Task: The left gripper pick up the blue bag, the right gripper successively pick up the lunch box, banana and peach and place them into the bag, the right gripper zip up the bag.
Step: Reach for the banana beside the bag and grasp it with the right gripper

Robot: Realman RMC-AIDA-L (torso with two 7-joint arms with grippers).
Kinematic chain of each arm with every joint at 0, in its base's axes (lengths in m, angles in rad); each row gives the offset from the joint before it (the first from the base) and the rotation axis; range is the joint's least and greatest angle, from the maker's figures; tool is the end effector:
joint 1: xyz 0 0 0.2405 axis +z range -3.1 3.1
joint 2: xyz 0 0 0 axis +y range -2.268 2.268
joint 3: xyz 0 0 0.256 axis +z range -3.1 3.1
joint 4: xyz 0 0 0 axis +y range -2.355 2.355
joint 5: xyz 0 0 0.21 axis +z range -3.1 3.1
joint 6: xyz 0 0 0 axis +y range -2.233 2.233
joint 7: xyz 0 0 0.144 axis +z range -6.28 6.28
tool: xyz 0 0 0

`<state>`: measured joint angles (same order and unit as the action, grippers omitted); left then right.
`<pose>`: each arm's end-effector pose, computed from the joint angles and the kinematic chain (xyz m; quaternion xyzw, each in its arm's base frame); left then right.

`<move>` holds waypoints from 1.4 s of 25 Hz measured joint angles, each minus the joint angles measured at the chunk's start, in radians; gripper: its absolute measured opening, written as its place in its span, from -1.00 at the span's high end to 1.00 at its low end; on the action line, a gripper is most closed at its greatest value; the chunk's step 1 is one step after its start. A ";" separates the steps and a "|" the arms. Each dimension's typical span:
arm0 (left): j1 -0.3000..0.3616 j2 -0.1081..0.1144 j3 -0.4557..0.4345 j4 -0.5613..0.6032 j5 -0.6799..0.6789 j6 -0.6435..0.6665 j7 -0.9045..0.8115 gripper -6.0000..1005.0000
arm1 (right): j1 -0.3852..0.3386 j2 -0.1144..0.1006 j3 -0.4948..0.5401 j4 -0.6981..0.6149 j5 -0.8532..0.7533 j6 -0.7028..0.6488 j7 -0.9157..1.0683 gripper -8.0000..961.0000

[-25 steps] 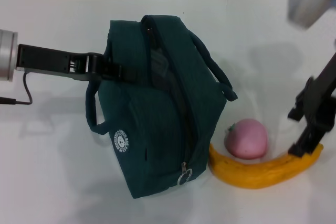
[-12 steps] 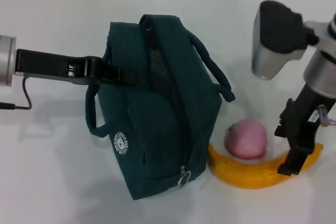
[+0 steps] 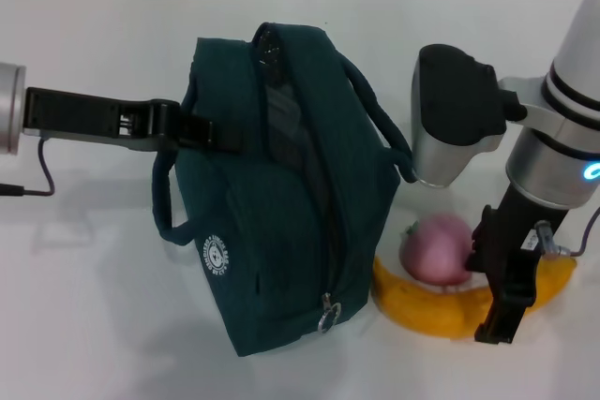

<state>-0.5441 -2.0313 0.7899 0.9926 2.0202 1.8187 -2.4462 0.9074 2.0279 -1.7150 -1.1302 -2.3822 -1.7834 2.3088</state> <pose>-0.2172 0.3288 0.0531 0.8301 0.5241 0.1882 0.0289 0.1223 0.3250 -0.0484 0.9398 -0.0738 0.3265 0.0687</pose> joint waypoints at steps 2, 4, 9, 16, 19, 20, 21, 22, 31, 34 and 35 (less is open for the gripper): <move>0.005 0.000 0.000 0.000 0.000 0.000 0.000 0.91 | -0.001 0.000 -0.004 -0.012 0.012 -0.009 0.006 -0.84; 0.007 0.000 0.000 0.000 0.000 0.000 0.000 0.91 | -0.003 0.000 -0.009 -0.022 0.020 -0.016 0.012 -0.84; 0.009 -0.002 0.000 0.000 -0.001 0.001 0.001 0.91 | -0.003 0.000 -0.036 -0.023 0.045 -0.021 0.022 -0.84; 0.009 -0.003 0.000 0.004 -0.001 0.002 0.001 0.91 | -0.002 0.000 -0.085 -0.014 0.049 0.018 0.037 -0.83; 0.005 -0.003 0.000 0.006 -0.002 0.009 0.001 0.91 | 0.002 0.000 -0.107 -0.010 0.044 0.039 0.045 -0.83; 0.004 -0.003 0.000 0.006 -0.002 0.011 0.001 0.91 | 0.002 0.000 -0.110 -0.010 0.044 0.042 0.045 -0.83; 0.002 -0.003 0.001 0.006 -0.002 0.012 0.001 0.91 | 0.002 0.000 -0.114 -0.010 0.044 0.045 0.047 -0.83; 0.002 -0.003 0.001 0.006 -0.002 0.012 0.001 0.91 | 0.003 0.000 -0.120 -0.010 0.044 0.049 0.049 -0.83; 0.008 -0.002 0.004 0.008 -0.019 0.014 0.001 0.91 | 0.007 0.000 -0.176 -0.022 0.039 0.063 0.073 -0.82; 0.008 -0.002 0.006 0.009 -0.025 0.016 0.001 0.91 | 0.009 0.000 -0.203 -0.029 0.023 0.075 0.090 -0.82; 0.009 -0.002 0.006 0.010 -0.025 0.017 0.001 0.91 | 0.010 0.000 -0.213 -0.033 0.018 0.080 0.093 -0.82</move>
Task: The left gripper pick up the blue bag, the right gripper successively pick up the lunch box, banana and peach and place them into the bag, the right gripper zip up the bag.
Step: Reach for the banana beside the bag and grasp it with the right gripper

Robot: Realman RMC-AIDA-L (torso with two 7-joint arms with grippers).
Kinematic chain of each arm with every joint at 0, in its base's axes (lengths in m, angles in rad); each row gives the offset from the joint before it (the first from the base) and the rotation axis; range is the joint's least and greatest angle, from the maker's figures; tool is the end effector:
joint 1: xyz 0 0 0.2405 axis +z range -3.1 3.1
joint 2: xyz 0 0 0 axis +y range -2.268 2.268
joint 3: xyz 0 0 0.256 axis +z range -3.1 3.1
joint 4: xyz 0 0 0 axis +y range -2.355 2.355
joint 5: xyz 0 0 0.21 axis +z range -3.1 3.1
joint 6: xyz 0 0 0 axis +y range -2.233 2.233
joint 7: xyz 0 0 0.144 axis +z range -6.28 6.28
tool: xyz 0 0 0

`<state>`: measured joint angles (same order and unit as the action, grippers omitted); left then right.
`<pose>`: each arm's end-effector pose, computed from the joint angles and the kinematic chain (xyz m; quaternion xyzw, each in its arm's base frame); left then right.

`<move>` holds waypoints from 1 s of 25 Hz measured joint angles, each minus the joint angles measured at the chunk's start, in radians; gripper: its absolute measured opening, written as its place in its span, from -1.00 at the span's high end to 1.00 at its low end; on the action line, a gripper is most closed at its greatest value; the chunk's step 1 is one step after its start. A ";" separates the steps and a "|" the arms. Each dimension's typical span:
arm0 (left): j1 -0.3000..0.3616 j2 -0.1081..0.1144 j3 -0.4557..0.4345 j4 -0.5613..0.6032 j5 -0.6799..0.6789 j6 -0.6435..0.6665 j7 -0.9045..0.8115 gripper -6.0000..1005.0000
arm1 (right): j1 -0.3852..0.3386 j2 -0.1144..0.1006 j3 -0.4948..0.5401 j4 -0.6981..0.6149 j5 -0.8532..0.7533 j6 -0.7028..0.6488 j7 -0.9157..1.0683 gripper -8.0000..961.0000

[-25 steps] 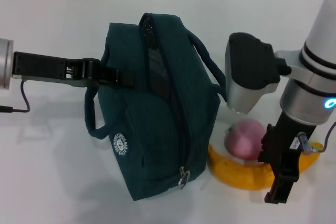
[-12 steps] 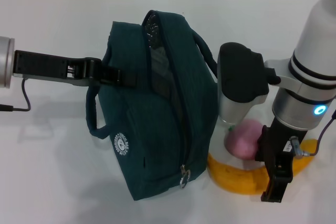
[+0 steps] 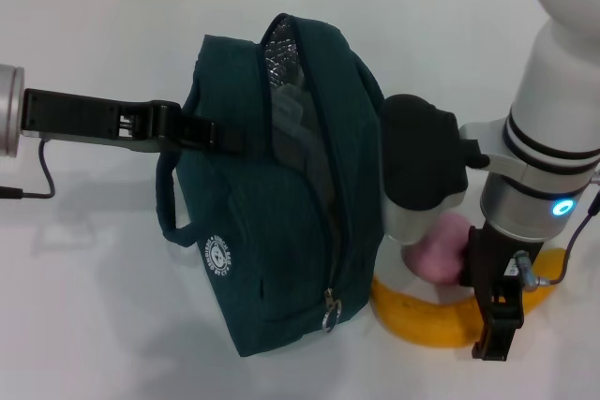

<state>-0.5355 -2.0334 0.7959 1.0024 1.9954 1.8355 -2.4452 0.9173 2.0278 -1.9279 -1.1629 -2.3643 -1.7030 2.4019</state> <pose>-0.2146 0.3254 0.0540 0.8319 0.5182 0.1950 0.0382 0.1215 0.3092 -0.0736 0.9273 -0.0328 0.3685 0.0574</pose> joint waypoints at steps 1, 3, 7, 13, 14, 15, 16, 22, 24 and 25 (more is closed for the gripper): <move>0.000 0.000 0.000 0.001 0.000 0.001 0.000 0.91 | 0.000 0.000 -0.008 -0.003 -0.004 0.005 0.002 -0.82; 0.000 0.000 0.000 0.001 0.000 0.002 0.000 0.91 | 0.000 0.000 -0.013 -0.011 -0.008 0.010 0.005 -0.82; 0.000 0.000 0.000 0.001 0.000 0.003 0.001 0.91 | 0.002 0.000 -0.014 -0.017 -0.010 0.016 0.010 -0.82; 0.000 -0.001 -0.001 -0.003 0.000 0.004 0.011 0.91 | 0.006 0.000 -0.015 -0.017 -0.006 0.018 0.011 -0.81; 0.000 -0.001 -0.001 -0.003 0.000 0.004 0.012 0.91 | 0.006 0.000 -0.016 -0.018 -0.006 0.018 0.011 -0.81; 0.000 -0.001 -0.002 -0.003 0.000 0.004 0.013 0.91 | 0.006 0.000 -0.018 -0.018 -0.006 0.017 0.011 -0.81; 0.000 -0.001 -0.002 -0.003 0.000 0.004 0.013 0.91 | 0.006 0.000 -0.020 -0.018 -0.005 0.017 0.011 -0.81; -0.001 -0.001 -0.004 -0.005 0.000 0.004 0.014 0.91 | 0.009 0.000 -0.076 -0.023 -0.006 0.016 0.016 -0.78; -0.003 -0.001 -0.004 -0.005 0.000 0.004 0.014 0.91 | 0.009 0.000 -0.082 -0.029 -0.007 0.020 0.023 -0.75; -0.003 -0.001 -0.004 -0.005 0.000 0.004 0.014 0.91 | 0.009 0.000 -0.080 -0.034 -0.008 0.021 0.026 -0.73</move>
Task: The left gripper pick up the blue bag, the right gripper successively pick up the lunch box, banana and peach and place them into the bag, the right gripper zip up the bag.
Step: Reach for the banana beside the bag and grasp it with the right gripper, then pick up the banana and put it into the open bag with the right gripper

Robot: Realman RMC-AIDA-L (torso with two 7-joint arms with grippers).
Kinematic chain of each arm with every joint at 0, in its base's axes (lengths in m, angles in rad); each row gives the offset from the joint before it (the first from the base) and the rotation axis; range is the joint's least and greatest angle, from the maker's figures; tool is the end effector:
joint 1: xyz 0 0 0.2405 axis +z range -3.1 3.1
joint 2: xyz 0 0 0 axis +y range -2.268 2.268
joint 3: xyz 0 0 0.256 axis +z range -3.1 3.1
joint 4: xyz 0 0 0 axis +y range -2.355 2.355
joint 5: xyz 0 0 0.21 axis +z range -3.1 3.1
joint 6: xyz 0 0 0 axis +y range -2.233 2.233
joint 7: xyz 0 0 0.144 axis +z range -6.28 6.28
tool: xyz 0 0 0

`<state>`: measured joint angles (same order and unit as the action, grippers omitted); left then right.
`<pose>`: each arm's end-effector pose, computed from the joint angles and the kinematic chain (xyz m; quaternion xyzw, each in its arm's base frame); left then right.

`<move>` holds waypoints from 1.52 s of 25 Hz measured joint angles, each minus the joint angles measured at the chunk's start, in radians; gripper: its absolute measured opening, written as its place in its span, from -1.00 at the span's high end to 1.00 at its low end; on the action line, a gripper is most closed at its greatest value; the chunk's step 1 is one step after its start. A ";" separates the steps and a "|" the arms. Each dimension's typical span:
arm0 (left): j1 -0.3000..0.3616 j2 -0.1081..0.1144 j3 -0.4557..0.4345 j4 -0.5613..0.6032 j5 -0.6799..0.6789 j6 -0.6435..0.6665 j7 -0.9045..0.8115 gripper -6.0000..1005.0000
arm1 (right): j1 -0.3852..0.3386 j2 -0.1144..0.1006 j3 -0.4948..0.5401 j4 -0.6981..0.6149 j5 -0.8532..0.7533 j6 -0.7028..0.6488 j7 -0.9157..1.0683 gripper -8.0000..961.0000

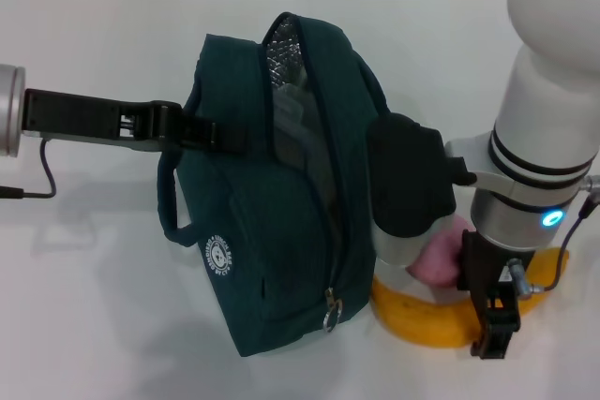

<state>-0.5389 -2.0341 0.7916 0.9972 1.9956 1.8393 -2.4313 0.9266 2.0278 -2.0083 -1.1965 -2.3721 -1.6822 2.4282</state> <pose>-0.2141 0.3255 0.0536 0.8347 0.5129 0.1965 0.0398 0.1180 0.3025 -0.0813 0.9216 -0.0008 0.3849 0.0502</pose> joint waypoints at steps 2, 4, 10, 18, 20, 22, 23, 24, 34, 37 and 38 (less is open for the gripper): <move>0.000 0.000 0.000 0.000 0.000 0.000 0.000 0.91 | 0.000 0.000 0.005 -0.005 0.000 0.000 0.001 -0.70; 0.000 0.000 0.000 0.000 0.000 0.000 0.000 0.91 | 0.001 0.000 0.006 -0.007 -0.001 -0.003 0.002 -0.66; -0.005 0.000 0.000 -0.001 0.000 -0.001 0.002 0.91 | 0.013 0.000 0.000 -0.002 0.006 -0.032 0.002 -0.31; -0.001 0.000 0.000 0.003 -0.003 -0.003 0.003 0.91 | 0.022 0.000 0.092 -0.026 0.021 -0.119 -0.002 0.10; 0.001 0.000 0.000 0.003 -0.013 -0.003 0.003 0.91 | 0.018 -0.002 0.151 -0.037 0.021 -0.157 -0.006 0.10; 0.003 0.001 0.000 0.003 -0.024 -0.002 0.003 0.91 | 0.014 -0.007 0.229 -0.044 0.016 -0.213 -0.014 0.09; 0.003 0.001 0.000 0.003 -0.026 -0.002 0.003 0.91 | 0.011 -0.009 0.267 -0.045 0.015 -0.236 -0.020 0.09; 0.004 0.002 0.000 0.003 -0.028 -0.001 0.004 0.91 | 0.006 -0.012 0.317 -0.046 0.009 -0.266 -0.030 0.09; 0.004 -0.003 0.000 -0.002 -0.030 -0.002 0.025 0.91 | -0.045 -0.036 0.706 0.004 -0.069 -0.374 -0.149 0.07; 0.004 -0.004 0.000 -0.003 -0.031 -0.002 0.025 0.91 | -0.066 -0.053 0.781 0.005 -0.069 -0.379 -0.168 0.07; 0.004 -0.005 0.000 -0.003 -0.031 -0.002 0.025 0.91 | -0.068 -0.057 0.801 0.005 -0.069 -0.379 -0.172 0.07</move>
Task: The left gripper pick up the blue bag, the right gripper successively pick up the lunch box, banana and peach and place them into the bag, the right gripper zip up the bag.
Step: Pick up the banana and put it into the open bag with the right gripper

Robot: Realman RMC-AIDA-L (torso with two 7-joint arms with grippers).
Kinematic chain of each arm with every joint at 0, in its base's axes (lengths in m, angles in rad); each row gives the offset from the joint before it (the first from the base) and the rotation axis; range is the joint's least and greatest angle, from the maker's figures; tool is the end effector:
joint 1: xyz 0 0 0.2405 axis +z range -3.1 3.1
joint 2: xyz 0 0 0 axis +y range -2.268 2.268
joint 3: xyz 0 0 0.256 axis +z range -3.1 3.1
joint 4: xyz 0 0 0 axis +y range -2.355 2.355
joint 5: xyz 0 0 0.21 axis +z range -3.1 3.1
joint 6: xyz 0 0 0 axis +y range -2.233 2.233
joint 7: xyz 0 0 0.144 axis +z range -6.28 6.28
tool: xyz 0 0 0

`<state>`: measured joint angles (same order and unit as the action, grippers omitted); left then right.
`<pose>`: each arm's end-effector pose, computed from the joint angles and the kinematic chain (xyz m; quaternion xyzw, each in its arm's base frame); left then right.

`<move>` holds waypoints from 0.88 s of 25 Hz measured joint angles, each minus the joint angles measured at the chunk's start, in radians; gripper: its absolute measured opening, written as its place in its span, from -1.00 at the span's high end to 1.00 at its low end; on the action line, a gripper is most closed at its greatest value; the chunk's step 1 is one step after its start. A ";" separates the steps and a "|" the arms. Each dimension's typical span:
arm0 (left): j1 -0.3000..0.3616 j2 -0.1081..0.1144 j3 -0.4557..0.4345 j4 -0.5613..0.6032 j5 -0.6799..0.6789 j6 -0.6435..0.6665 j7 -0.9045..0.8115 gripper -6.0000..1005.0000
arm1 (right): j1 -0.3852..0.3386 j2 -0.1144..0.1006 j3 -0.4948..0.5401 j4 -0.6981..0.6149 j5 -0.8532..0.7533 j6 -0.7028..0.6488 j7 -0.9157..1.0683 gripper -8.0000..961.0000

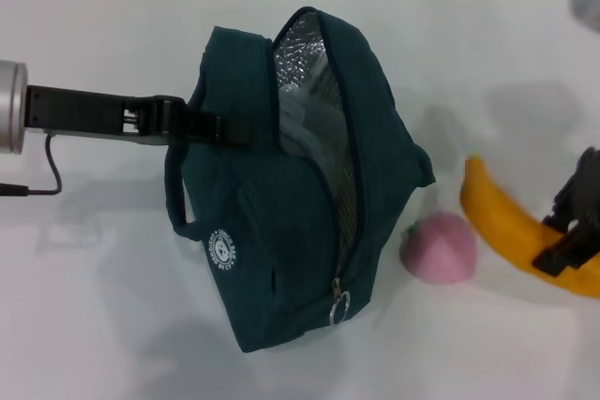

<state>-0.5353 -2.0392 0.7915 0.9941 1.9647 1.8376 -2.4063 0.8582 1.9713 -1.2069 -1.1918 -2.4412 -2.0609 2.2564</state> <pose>-0.2110 0.3252 0.0532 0.8384 0.5000 0.2128 0.0427 0.1393 0.3433 0.0460 0.9489 -0.2125 0.2269 0.0551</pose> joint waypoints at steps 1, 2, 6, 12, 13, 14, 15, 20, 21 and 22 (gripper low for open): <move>0.000 -0.001 0.000 0.000 0.000 0.000 0.000 0.91 | -0.004 -0.005 0.034 0.000 0.000 0.000 -0.003 0.06; -0.001 -0.001 0.000 0.000 -0.001 0.000 0.000 0.91 | -0.006 -0.010 0.062 0.000 0.000 0.000 -0.005 0.06; -0.003 -0.002 0.000 0.000 -0.013 0.000 0.000 0.91 | -0.015 -0.028 0.201 0.000 0.010 0.001 -0.024 0.06; -0.003 -0.003 0.001 0.000 -0.018 0.001 0.002 0.91 | -0.015 -0.046 0.416 0.000 0.148 -0.004 -0.053 0.05; -0.003 -0.002 0.001 0.000 -0.019 0.001 0.002 0.91 | -0.016 -0.050 0.430 0.000 0.190 -0.003 -0.053 0.04; -0.003 -0.002 0.001 0.000 -0.019 0.001 0.002 0.91 | -0.018 -0.054 0.434 0.000 0.217 0.000 -0.052 0.04; -0.003 -0.002 0.001 0.000 -0.019 0.002 0.002 0.91 | -0.019 -0.056 0.436 -0.001 0.250 0.004 -0.052 0.04; -0.001 0.000 0.002 0.000 -0.020 0.002 0.002 0.91 | -0.034 -0.035 0.438 -0.003 0.419 0.053 -0.100 0.03; -0.001 0.000 0.003 0.000 -0.020 0.002 0.002 0.91 | -0.038 -0.027 0.435 -0.003 0.453 0.064 -0.117 0.03; -0.001 0.000 0.003 0.000 -0.020 0.002 0.002 0.91 | -0.042 -0.016 0.433 -0.003 0.486 0.083 -0.138 0.03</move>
<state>-0.5363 -2.0390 0.7944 0.9941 1.9451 1.8393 -2.4038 0.8164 1.9549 -0.7736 -1.1945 -1.9547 -1.9782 2.1183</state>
